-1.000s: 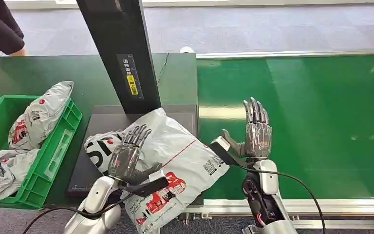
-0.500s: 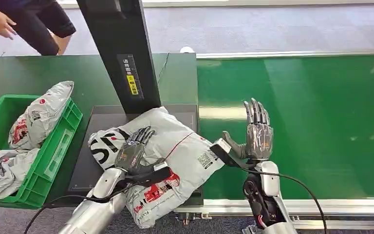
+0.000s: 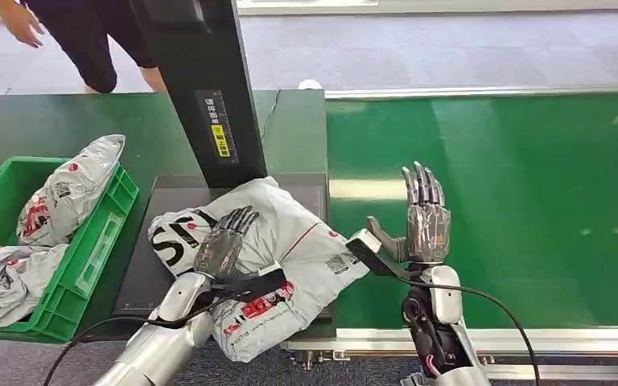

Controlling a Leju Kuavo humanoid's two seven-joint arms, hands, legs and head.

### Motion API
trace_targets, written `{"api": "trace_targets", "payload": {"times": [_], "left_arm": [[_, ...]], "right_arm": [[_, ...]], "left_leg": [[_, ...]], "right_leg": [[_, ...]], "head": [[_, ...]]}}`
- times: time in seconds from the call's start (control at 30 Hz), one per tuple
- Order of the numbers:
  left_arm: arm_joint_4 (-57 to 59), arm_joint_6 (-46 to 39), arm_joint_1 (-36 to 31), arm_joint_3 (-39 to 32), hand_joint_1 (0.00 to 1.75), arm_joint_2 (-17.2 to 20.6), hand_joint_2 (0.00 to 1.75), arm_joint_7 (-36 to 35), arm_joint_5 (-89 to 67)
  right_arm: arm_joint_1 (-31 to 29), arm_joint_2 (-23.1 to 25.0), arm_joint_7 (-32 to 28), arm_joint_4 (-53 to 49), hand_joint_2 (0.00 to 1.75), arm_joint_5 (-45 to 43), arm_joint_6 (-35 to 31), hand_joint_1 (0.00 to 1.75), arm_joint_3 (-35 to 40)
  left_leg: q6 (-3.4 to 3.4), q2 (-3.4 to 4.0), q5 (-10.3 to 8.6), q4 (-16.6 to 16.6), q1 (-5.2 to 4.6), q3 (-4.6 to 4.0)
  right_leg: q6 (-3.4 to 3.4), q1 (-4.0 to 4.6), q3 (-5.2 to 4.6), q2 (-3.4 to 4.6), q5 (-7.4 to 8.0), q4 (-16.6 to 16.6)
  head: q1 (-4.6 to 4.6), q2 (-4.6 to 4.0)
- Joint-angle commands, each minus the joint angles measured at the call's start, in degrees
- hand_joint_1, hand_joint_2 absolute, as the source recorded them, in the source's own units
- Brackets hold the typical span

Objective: Moved the parcel from conveyor to table for the left to box.

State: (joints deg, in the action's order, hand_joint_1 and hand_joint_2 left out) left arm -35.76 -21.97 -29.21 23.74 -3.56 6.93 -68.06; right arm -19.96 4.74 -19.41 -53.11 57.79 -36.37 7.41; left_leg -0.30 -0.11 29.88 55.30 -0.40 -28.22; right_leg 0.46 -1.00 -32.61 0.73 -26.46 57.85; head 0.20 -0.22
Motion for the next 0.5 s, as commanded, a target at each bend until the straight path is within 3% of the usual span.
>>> {"api": "trace_targets", "payload": {"times": [0.03,0.07,0.1,0.4,0.5], "left_arm": [[5.7,2.0,-1.7,1.0,1.29,-0.6,1.75,-0.5,-0.3],[6.1,1.8,-2.3,0.9,1.40,-0.8,1.75,-0.6,-0.4],[6.1,1.8,-2.3,0.9,1.66,-0.8,1.75,-0.6,-0.4],[6.3,1.0,-2.3,0.8,1.66,-1.1,1.75,-0.1,-0.5],[5.7,0.1,-1.8,0.6,1.75,-1.2,1.75,0.6,-0.4]], "right_arm": [[-2.2,0.0,-0.2,1.3,0.00,-0.4,-0.2,0.00,0.2],[-2.6,-0.1,0.2,1.5,0.00,-0.1,-0.1,0.00,0.2],[-2.6,-0.1,0.2,1.5,0.00,-0.1,-0.1,0.00,0.2],[-2.2,-0.1,0.7,1.3,0.00,0.1,0.1,0.00,0.3],[-2.1,-0.1,0.8,1.5,0.00,0.1,0.2,0.00,0.5]], "left_leg": [[-0.06,0.03,-0.05,0.0,0.02,-0.07],[-0.08,0.03,-0.09,-0.1,0.05,-0.10],[-0.06,0.01,-0.06,0.0,0.03,-0.07],[-0.01,-0.13,-0.06,0.0,0.00,0.07],[-0.02,-0.10,-0.08,-0.1,0.02,0.06]], "right_leg": [[-0.05,0.03,-0.05,-0.02,0.08,-0.1],[-0.07,0.05,-0.06,-0.04,0.13,-0.1],[-0.05,0.03,-0.04,-0.03,0.09,-0.1],[-0.03,0.00,0.09,-0.05,0.04,0.0],[-0.05,0.02,0.08,-0.04,0.08,-0.1]], "head": [[0.00,0.00],[0.02,0.00],[0.02,0.00],[0.00,0.00],[0.02,0.00]]}}
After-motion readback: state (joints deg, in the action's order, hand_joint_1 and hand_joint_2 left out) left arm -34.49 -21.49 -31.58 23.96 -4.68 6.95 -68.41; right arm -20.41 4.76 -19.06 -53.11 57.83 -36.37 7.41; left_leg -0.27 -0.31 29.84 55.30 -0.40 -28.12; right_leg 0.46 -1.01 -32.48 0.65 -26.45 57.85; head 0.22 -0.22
